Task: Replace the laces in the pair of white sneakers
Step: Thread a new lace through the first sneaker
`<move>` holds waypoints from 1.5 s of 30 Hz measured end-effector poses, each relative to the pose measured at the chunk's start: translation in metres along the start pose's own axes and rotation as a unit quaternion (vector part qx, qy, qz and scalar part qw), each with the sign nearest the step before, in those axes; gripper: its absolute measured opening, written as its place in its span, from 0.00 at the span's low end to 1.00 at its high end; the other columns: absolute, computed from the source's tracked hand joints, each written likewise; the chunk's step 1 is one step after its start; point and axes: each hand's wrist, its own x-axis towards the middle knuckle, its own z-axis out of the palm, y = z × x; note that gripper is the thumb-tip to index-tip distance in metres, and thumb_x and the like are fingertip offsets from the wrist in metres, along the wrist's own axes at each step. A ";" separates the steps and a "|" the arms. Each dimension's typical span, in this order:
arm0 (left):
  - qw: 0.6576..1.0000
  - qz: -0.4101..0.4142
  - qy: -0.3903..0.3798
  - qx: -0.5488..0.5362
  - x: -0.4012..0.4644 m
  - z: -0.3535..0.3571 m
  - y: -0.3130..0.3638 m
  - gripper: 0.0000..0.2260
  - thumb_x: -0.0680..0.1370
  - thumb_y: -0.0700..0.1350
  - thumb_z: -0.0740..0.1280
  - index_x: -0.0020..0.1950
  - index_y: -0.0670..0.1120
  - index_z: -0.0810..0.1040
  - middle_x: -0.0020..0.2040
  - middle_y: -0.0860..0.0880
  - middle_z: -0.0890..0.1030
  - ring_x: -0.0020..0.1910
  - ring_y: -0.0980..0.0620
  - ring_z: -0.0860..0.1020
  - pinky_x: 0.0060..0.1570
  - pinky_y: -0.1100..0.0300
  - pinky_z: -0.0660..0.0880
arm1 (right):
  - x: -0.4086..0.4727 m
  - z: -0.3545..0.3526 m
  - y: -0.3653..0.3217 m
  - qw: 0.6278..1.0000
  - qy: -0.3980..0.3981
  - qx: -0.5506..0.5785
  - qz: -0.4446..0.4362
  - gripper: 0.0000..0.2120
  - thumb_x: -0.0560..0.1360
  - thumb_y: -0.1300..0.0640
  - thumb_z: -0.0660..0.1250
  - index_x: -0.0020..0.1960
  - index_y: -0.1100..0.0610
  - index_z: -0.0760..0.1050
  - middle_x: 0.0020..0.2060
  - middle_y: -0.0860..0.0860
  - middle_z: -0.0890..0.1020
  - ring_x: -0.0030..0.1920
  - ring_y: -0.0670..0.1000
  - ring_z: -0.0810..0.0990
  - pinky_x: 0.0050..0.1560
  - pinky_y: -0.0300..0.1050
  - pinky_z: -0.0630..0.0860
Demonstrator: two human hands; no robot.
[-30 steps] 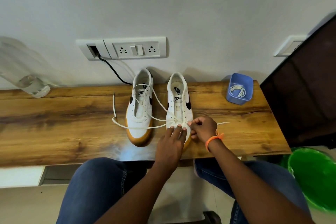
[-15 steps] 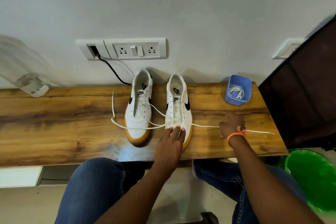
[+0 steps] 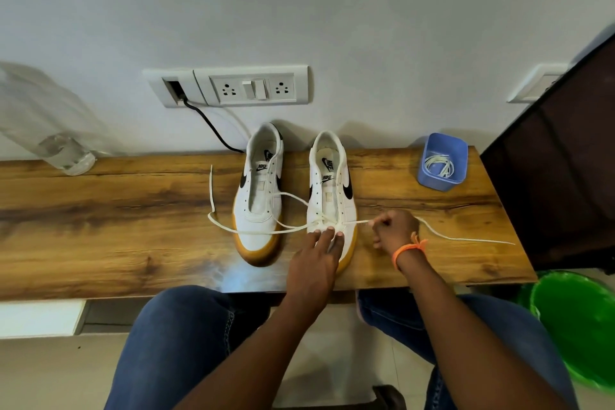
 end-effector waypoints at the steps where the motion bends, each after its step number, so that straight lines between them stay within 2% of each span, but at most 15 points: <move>1: 1.000 0.002 0.000 0.001 -0.001 0.000 -0.001 0.44 0.47 0.52 0.86 0.62 0.46 0.81 0.59 0.46 0.81 0.53 0.44 0.81 0.34 0.57 0.80 | 0.013 -0.008 0.012 0.999 0.028 0.019 0.028 0.12 0.75 0.64 0.68 0.34 0.55 0.77 0.41 0.56 0.84 0.36 0.58 0.83 0.27 0.45 0.80; 3: 1.000 0.001 -0.006 -0.002 -0.002 -0.001 -0.001 0.44 0.48 0.50 0.86 0.63 0.46 0.81 0.59 0.45 0.81 0.54 0.44 0.81 0.36 0.57 0.80 | 0.039 -0.025 0.038 0.994 0.057 0.017 0.089 0.04 0.75 0.59 0.66 0.44 0.59 0.77 0.51 0.58 0.82 0.46 0.57 0.82 0.33 0.45 0.82; 4: 1.000 0.000 -0.008 -0.004 -0.002 -0.001 -0.002 0.44 0.48 0.49 0.86 0.64 0.46 0.80 0.60 0.45 0.81 0.54 0.44 0.80 0.37 0.57 0.81 | 0.049 -0.031 0.049 0.992 0.074 0.010 0.102 0.07 0.74 0.57 0.67 0.48 0.60 0.77 0.52 0.59 0.82 0.45 0.59 0.83 0.37 0.50 0.83; 7: 1.000 0.002 -0.007 -0.007 -0.003 -0.002 -0.002 0.43 0.53 0.48 0.85 0.67 0.45 0.78 0.64 0.44 0.79 0.59 0.43 0.79 0.42 0.55 0.81 | 0.044 -0.032 0.046 0.990 0.102 -0.008 0.101 0.06 0.70 0.60 0.69 0.44 0.63 0.79 0.45 0.61 0.83 0.31 0.62 0.83 0.28 0.58 0.81; 11: 1.000 -0.010 -0.003 -0.006 -0.001 -0.001 0.000 0.43 0.50 0.49 0.86 0.64 0.46 0.80 0.62 0.45 0.80 0.56 0.44 0.80 0.36 0.57 0.80 | 0.005 0.000 0.010 0.995 0.012 -0.072 -0.063 0.16 0.68 0.48 0.70 0.54 0.51 0.78 0.55 0.53 0.76 0.40 0.60 0.83 0.37 0.55 0.82; 16: 0.999 -0.006 0.029 -0.012 0.001 0.006 -0.001 0.42 0.51 0.49 0.86 0.64 0.47 0.80 0.61 0.45 0.80 0.56 0.44 0.80 0.37 0.57 0.81 | -0.030 0.022 -0.015 0.991 -0.049 -0.033 -0.122 0.08 0.73 0.56 0.74 0.38 0.58 0.80 0.33 0.54 0.83 0.33 0.56 0.83 0.35 0.53 0.82; 19: 1.000 -0.005 0.020 -0.011 0.001 0.007 -0.001 0.42 0.52 0.51 0.86 0.65 0.47 0.79 0.62 0.45 0.80 0.57 0.44 0.79 0.39 0.57 0.81 | -0.018 0.014 -0.011 0.994 -0.032 -0.038 -0.094 0.06 0.73 0.59 0.73 0.37 0.58 0.81 0.33 0.55 0.84 0.32 0.56 0.83 0.35 0.52 0.82; 23: 0.999 0.000 0.041 -0.018 0.000 0.007 -0.002 0.42 0.57 0.48 0.85 0.69 0.46 0.75 0.66 0.44 0.77 0.62 0.43 0.77 0.43 0.55 0.81 | 0.043 -0.011 0.038 0.995 0.088 -0.048 -0.003 0.05 0.71 0.55 0.73 0.37 0.55 0.83 0.38 0.58 0.85 0.39 0.61 0.84 0.43 0.59 0.82; 26: 0.999 0.001 0.049 -0.019 0.000 0.009 -0.004 0.41 0.56 0.48 0.85 0.68 0.46 0.77 0.65 0.44 0.78 0.60 0.43 0.78 0.41 0.55 0.81 | 0.057 -0.019 0.055 0.992 0.108 -0.052 0.030 0.06 0.71 0.58 0.71 0.35 0.53 0.79 0.38 0.58 0.84 0.38 0.62 0.84 0.39 0.60 0.82; 29: 0.995 0.005 0.092 -0.048 0.004 0.012 -0.003 0.33 0.60 0.47 0.83 0.64 0.47 0.80 0.61 0.45 0.80 0.56 0.44 0.79 0.36 0.56 0.80 | 0.013 -0.009 0.012 0.997 0.060 -0.028 -0.027 0.06 0.73 0.55 0.71 0.47 0.56 0.80 0.47 0.54 0.79 0.36 0.60 0.83 0.28 0.52 0.81; 32: 0.966 -0.048 0.176 -0.185 0.009 0.012 -0.007 0.15 0.75 0.45 0.73 0.61 0.47 0.80 0.62 0.47 0.78 0.52 0.48 0.80 0.40 0.56 0.81 | -0.009 0.008 -0.008 0.995 -0.019 -0.010 -0.101 0.14 0.75 0.53 0.71 0.58 0.54 0.77 0.53 0.53 0.78 0.34 0.54 0.83 0.25 0.43 0.78; 37: 0.852 -0.232 0.199 -0.425 0.021 -0.003 -0.026 0.14 0.80 0.44 0.66 0.65 0.44 0.72 0.66 0.50 0.70 0.57 0.58 0.69 0.55 0.63 0.70 | -0.018 0.024 -0.007 0.979 -0.056 -0.072 -0.183 0.06 0.74 0.54 0.72 0.49 0.55 0.80 0.45 0.50 0.82 0.41 0.53 0.82 0.42 0.56 0.82; 39: 0.817 -0.268 0.158 -0.485 0.028 -0.005 -0.035 0.04 0.80 0.47 0.67 0.54 0.48 0.77 0.57 0.50 0.80 0.52 0.54 0.78 0.56 0.55 0.77 | -0.016 0.025 -0.005 0.981 -0.052 -0.066 -0.174 0.03 0.73 0.56 0.73 0.43 0.53 0.80 0.41 0.50 0.82 0.41 0.53 0.82 0.43 0.57 0.82; 41: 0.806 -0.292 0.123 -0.499 0.033 -0.006 -0.041 0.07 0.79 0.48 0.68 0.42 0.50 0.78 0.43 0.48 0.84 0.42 0.49 0.82 0.50 0.47 0.81 | -0.015 0.026 -0.006 0.983 -0.045 -0.062 -0.167 0.05 0.72 0.57 0.74 0.39 0.52 0.79 0.38 0.50 0.82 0.39 0.53 0.82 0.42 0.57 0.82; 45: 0.782 -0.289 0.094 -0.545 0.033 -0.011 -0.043 0.10 0.78 0.48 0.71 0.41 0.43 0.81 0.35 0.46 0.83 0.36 0.45 0.82 0.45 0.46 0.82 | -0.014 0.028 -0.008 0.982 -0.035 -0.080 -0.170 0.09 0.72 0.59 0.74 0.36 0.51 0.77 0.38 0.50 0.80 0.38 0.53 0.81 0.40 0.55 0.82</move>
